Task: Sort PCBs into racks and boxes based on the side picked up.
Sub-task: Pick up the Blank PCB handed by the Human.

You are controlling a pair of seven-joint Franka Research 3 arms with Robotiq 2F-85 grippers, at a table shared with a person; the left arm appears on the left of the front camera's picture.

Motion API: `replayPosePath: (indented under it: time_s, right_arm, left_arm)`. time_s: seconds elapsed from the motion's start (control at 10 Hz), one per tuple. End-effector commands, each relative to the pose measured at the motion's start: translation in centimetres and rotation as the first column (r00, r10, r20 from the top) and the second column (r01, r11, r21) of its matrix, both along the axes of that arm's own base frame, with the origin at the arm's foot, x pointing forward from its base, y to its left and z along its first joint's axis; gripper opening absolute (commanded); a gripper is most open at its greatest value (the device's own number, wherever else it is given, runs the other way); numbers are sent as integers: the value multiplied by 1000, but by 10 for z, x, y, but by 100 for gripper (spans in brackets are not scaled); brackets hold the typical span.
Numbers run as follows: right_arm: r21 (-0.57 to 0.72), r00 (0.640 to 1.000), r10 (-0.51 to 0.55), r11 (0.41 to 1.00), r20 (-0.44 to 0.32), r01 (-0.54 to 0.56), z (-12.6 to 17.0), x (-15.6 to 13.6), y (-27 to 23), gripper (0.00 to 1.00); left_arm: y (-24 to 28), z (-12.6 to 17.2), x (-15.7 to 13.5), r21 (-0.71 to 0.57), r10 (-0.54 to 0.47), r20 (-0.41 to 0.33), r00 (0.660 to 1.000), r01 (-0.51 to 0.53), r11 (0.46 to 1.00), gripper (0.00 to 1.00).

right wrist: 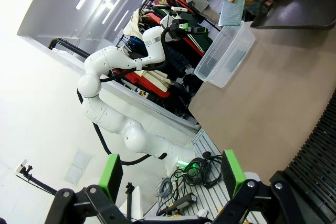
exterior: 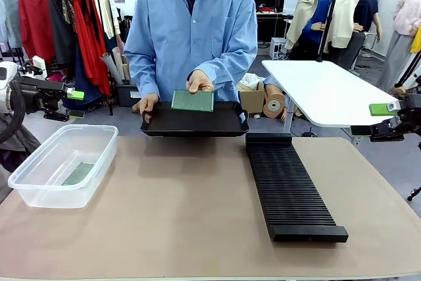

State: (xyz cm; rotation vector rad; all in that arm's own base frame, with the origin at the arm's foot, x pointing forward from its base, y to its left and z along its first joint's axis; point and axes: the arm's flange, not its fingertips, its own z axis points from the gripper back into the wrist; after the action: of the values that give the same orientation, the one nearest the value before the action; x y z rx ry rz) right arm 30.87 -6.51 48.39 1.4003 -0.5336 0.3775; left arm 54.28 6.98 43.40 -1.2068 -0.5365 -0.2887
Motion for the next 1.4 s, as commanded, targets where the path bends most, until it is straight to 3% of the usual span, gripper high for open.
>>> replayPosePath:
  time_s: [0.0, 0.4, 1.3]
  right_arm:
    - [0, 1000, 0, 1000, 0, 0, 0, 0, 0, 100]
    - [1, 999, -35, 999, -32, 35, 4, 40, 11, 100]
    - [30, 993, 99, 995, -68, -97, -21, 147, 64, 100]
  left_arm:
    - [1, 1, 0, 8, -1, 2, 1000, 1, 1000, 100]
    - [1, 1, 0, 8, -1, 2, 1000, 1, 1000, 100]
    - [1, 1, 0, 8, -1, 2, 1000, 1, 1000, 100]
